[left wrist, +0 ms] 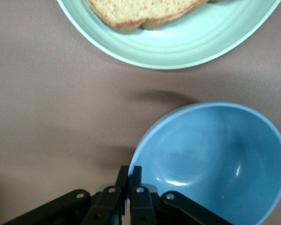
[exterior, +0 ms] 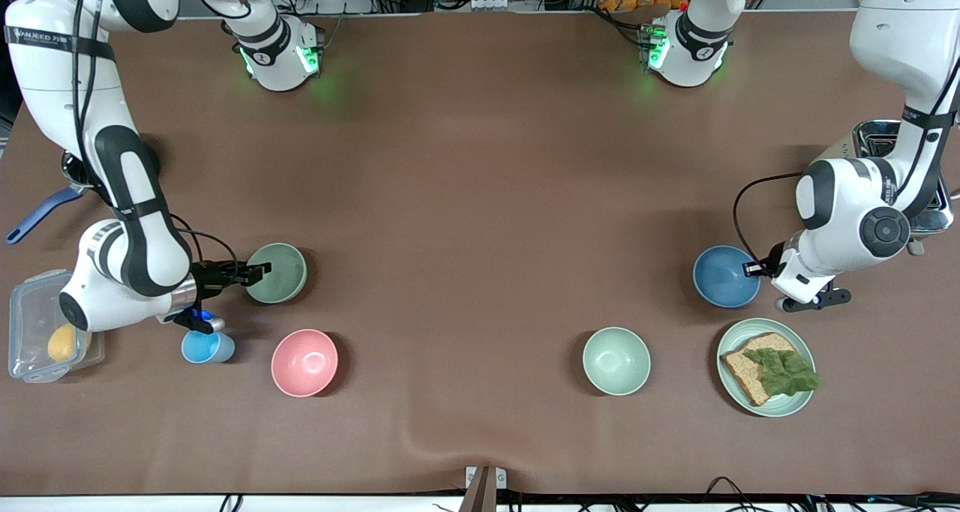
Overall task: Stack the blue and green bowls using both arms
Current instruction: 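Grasp the green bowl with the right gripper while the left gripper grasps the blue bowl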
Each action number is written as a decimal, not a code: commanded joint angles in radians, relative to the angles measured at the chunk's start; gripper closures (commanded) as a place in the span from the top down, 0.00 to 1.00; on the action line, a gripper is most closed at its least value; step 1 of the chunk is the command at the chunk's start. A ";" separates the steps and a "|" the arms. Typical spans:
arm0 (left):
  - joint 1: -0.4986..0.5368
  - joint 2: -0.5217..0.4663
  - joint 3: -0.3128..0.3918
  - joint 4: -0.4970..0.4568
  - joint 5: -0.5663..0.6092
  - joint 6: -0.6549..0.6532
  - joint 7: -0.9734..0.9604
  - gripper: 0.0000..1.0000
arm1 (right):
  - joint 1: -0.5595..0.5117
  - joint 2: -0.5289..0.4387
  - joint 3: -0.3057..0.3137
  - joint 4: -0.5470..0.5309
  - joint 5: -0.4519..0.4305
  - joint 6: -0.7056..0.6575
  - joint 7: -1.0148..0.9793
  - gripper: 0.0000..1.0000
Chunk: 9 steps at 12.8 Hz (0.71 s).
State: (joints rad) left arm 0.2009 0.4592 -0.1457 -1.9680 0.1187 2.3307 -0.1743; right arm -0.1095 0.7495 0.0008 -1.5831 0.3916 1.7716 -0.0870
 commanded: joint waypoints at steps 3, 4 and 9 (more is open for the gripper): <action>0.012 -0.108 -0.047 -0.002 0.007 -0.033 0.019 0.00 | 0.010 -0.016 0.017 -0.002 0.072 -0.012 0.051 0.00; 0.009 -0.137 -0.060 0.000 0.006 -0.054 0.018 0.00 | 0.010 -0.018 0.040 0.002 0.079 -0.018 0.084 0.00; 0.011 -0.232 -0.080 0.001 0.004 -0.143 0.021 0.00 | 0.010 -0.044 0.240 0.050 0.096 -0.014 0.497 0.00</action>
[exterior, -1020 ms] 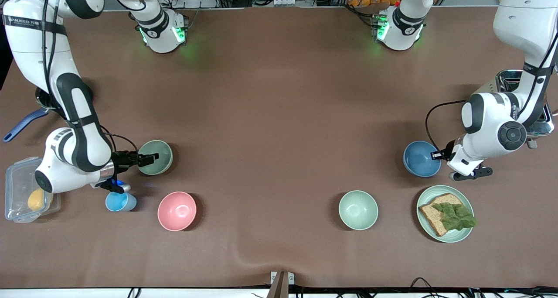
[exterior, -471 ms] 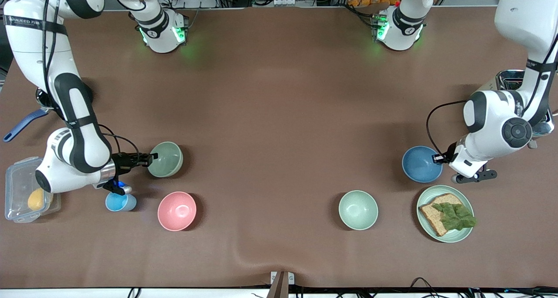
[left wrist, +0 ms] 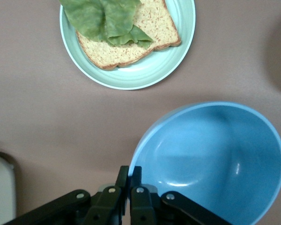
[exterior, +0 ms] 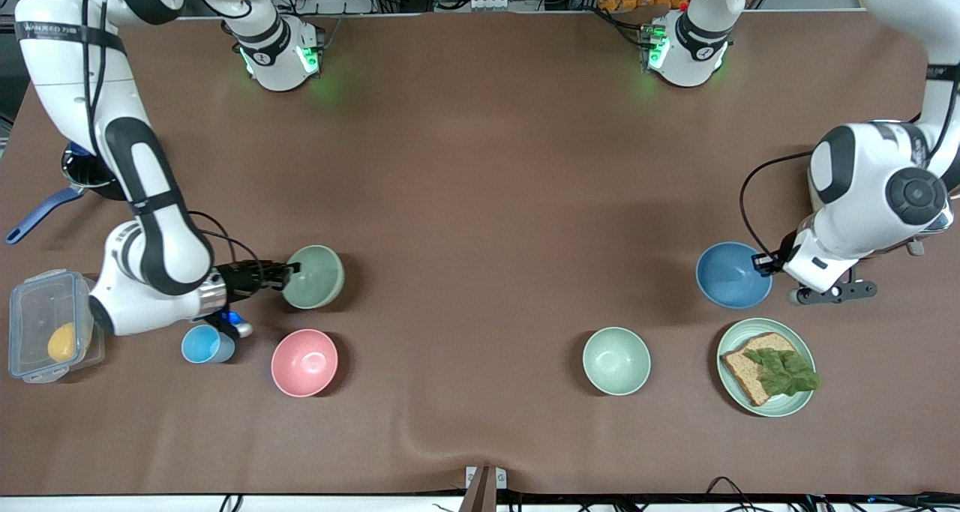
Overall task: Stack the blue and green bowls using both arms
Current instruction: 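Carry the green bowl to the table middle and set it down with the right gripper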
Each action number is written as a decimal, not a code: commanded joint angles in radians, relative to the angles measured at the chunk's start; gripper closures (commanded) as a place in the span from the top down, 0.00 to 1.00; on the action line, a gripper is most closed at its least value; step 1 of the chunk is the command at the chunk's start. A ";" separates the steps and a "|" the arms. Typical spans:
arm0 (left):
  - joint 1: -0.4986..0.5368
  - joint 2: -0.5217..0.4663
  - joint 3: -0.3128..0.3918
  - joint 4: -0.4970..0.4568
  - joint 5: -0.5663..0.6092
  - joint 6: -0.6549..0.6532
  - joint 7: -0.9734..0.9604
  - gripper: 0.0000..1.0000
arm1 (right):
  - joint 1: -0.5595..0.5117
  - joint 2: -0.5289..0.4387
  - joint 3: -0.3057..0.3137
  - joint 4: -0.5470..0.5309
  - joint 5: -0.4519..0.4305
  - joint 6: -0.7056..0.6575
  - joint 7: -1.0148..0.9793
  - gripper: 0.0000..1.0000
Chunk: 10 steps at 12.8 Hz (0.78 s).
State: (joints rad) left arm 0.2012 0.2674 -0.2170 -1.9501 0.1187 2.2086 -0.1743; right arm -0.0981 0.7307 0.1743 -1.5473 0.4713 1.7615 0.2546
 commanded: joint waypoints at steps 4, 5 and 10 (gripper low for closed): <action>0.010 -0.083 -0.041 -0.016 0.002 -0.038 0.021 0.00 | 0.024 -0.022 0.189 0.021 0.010 0.087 0.400 0.00; 0.012 -0.091 -0.047 -0.016 -0.007 -0.043 0.021 0.00 | 0.044 -0.022 0.198 0.016 0.010 0.131 0.450 0.00; 0.027 -0.076 -0.047 -0.018 -0.014 -0.046 0.032 0.00 | 0.133 -0.011 0.264 0.018 0.015 0.317 0.676 0.01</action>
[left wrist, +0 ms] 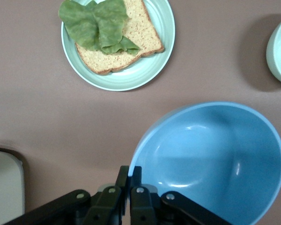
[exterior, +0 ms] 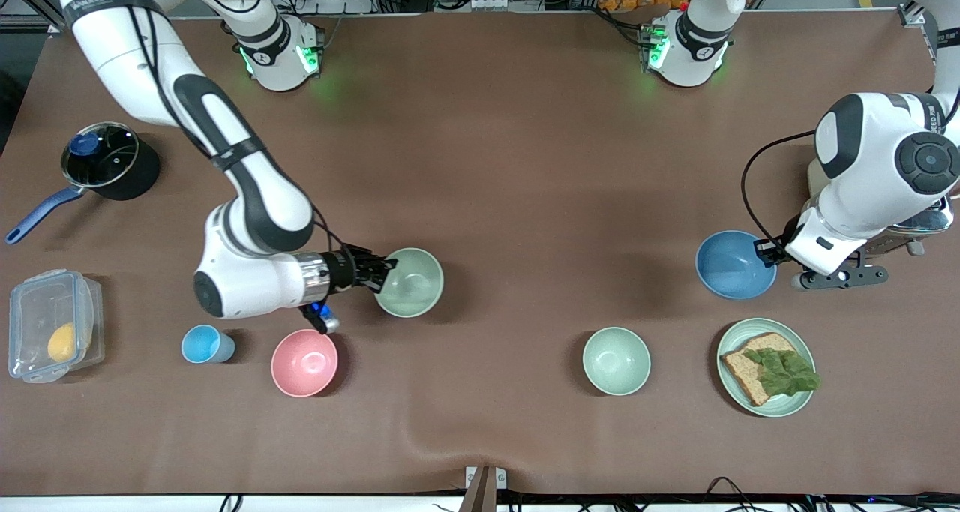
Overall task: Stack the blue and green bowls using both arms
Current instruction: 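Carry the green bowl to the table middle and set it down with the right gripper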
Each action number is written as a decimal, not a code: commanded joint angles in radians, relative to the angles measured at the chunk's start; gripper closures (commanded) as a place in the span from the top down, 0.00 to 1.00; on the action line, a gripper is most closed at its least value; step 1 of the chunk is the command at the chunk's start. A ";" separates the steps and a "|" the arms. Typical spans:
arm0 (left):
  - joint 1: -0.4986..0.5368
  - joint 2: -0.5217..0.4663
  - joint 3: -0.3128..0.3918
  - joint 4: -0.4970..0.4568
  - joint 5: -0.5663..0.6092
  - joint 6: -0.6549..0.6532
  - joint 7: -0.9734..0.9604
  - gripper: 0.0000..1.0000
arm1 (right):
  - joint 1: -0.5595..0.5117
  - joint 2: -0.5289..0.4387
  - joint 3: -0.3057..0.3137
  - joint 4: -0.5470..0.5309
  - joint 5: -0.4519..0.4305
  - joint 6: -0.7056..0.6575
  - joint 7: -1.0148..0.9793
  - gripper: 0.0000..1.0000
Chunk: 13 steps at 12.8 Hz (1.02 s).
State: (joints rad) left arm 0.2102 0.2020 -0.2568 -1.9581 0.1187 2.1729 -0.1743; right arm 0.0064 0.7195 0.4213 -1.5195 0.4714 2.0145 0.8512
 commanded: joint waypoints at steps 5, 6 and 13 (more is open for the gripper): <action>0.011 0.007 -0.009 -0.004 -0.016 -0.010 0.032 0.00 | 0.141 0.030 0.021 -0.007 0.013 0.245 0.215 0.02; 0.012 0.007 -0.009 -0.002 -0.014 -0.010 0.032 0.00 | 0.161 0.043 0.021 -0.007 0.013 0.286 0.227 0.03; 0.011 0.004 -0.009 -0.002 -0.014 -0.010 0.032 0.00 | 0.294 0.130 0.021 -0.008 -0.020 0.553 0.310 0.11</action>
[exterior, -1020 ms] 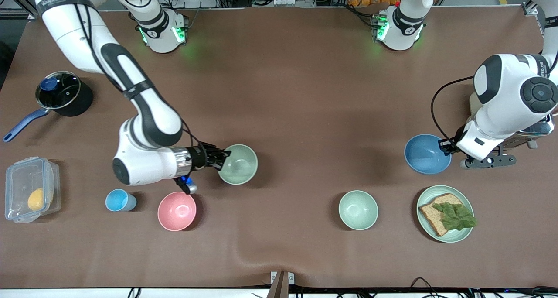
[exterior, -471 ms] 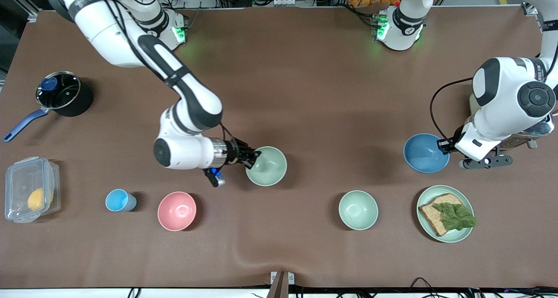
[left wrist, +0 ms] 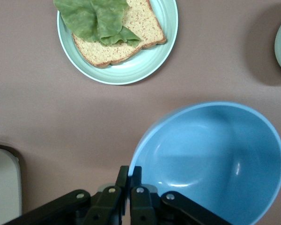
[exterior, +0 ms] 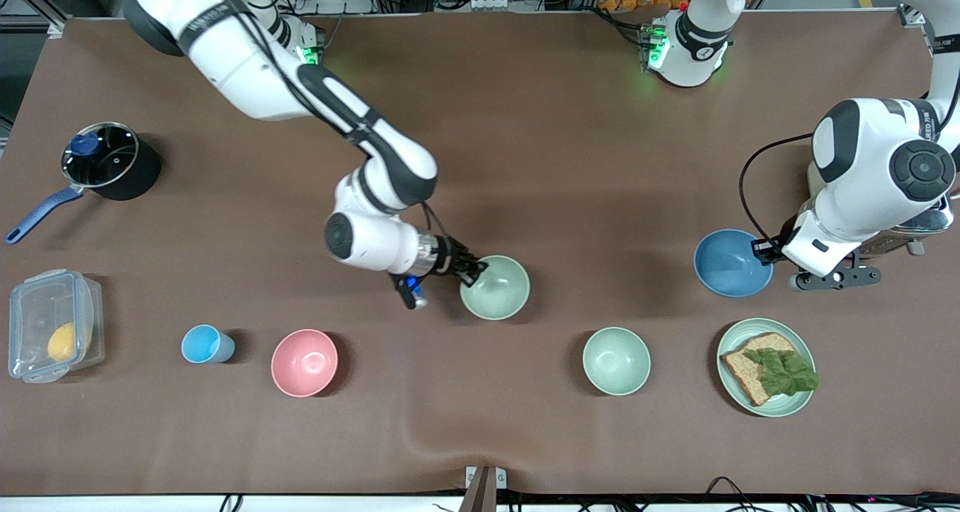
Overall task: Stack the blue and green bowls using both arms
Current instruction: 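Carry the green bowl to the table middle and set it down with the right gripper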
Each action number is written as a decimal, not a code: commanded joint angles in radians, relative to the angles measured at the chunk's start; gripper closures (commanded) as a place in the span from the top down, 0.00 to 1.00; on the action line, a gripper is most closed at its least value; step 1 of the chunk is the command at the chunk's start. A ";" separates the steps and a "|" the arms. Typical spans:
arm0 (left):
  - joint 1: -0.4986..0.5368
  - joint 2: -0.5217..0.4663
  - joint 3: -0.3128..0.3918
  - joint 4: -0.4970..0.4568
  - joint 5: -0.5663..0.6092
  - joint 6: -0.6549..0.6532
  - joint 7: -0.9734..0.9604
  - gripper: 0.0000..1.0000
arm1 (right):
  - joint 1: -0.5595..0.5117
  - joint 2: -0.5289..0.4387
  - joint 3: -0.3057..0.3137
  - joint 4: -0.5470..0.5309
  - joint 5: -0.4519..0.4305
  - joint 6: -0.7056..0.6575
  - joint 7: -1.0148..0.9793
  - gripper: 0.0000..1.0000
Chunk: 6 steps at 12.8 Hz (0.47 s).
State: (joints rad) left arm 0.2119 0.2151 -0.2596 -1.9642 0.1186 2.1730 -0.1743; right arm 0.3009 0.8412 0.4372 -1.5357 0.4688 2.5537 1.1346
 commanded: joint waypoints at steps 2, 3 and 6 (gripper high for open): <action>0.007 -0.011 -0.006 0.004 -0.014 -0.010 0.032 0.00 | 0.024 0.015 0.005 0.000 -0.019 0.043 0.028 0.30; 0.006 -0.010 -0.007 0.004 -0.014 -0.010 0.032 0.00 | 0.040 0.025 0.003 0.000 -0.019 0.078 0.028 0.56; 0.006 -0.005 -0.023 0.014 -0.016 -0.010 0.018 0.00 | 0.034 0.021 0.005 -0.001 -0.021 0.093 0.045 1.00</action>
State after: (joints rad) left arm 0.2115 0.2150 -0.2674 -1.9614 0.1186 2.1732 -0.1743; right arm 0.3414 0.8652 0.4372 -1.5398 0.4674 2.6374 1.1418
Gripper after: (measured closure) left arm 0.952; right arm 0.573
